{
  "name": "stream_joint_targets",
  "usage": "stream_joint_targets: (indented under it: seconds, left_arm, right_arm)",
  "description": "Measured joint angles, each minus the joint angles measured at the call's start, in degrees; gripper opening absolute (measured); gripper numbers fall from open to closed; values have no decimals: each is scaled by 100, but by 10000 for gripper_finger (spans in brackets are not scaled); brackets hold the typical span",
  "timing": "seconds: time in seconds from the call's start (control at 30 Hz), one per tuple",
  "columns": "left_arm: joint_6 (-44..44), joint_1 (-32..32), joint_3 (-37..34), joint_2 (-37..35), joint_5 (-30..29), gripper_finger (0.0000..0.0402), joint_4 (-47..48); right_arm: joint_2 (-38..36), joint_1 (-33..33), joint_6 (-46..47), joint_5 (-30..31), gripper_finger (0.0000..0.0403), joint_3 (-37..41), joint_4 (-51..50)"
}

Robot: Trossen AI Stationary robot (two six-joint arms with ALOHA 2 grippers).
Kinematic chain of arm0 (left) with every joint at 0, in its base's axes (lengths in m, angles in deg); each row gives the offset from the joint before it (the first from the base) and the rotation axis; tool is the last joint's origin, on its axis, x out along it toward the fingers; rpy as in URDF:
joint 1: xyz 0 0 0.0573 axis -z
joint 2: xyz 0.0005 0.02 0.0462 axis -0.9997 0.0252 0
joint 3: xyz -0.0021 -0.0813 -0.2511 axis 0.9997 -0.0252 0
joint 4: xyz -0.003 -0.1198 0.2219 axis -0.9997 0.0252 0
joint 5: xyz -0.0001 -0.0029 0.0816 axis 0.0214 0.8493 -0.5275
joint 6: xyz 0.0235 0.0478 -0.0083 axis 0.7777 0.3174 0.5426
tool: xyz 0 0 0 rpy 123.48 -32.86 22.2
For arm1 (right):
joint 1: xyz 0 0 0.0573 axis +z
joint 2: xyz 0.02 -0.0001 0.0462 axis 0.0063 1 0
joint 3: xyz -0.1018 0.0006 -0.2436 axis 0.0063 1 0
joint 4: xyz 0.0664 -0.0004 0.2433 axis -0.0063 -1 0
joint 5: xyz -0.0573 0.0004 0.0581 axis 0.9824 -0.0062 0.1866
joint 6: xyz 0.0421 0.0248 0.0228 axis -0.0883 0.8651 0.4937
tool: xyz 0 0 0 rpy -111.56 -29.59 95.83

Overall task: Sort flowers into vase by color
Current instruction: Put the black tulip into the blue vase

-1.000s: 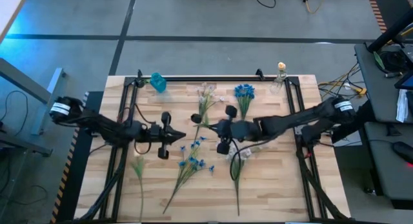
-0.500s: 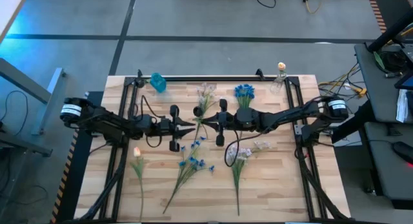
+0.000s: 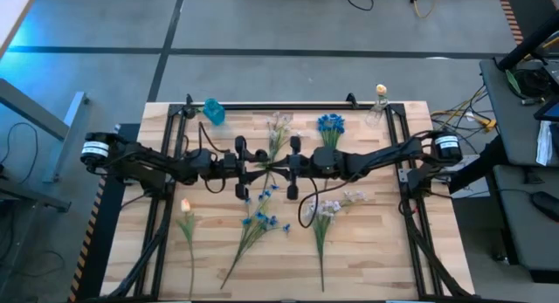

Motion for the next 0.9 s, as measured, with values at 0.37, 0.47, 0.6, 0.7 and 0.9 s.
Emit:
stream_joint_targets:
  seconds: [0.37, 0.47, 0.6, 0.7, 0.9]
  left_arm:
    - [21, 7, -83, -104, 38, 37, 26]
    - [30, 7, -85, -113, 31, 6, -33]
    - [40, 6, -85, -199, -101, 3, -48]
    - [102, -23, -82, -399, -119, 1, 136]
    - [446, -84, 225, -1324, -506, 1, 1766]
  right_arm:
    - [244, 0, -1, -2, 12, -156, -12]
    - [241, 0, -88, 0, 12, -159, 34]
    - [240, 0, -47, 16, 15, -180, 130]
    - [238, 0, -60, 56, 30, -227, 147]
    - [186, 0, -83, 661, 96, -288, 83]
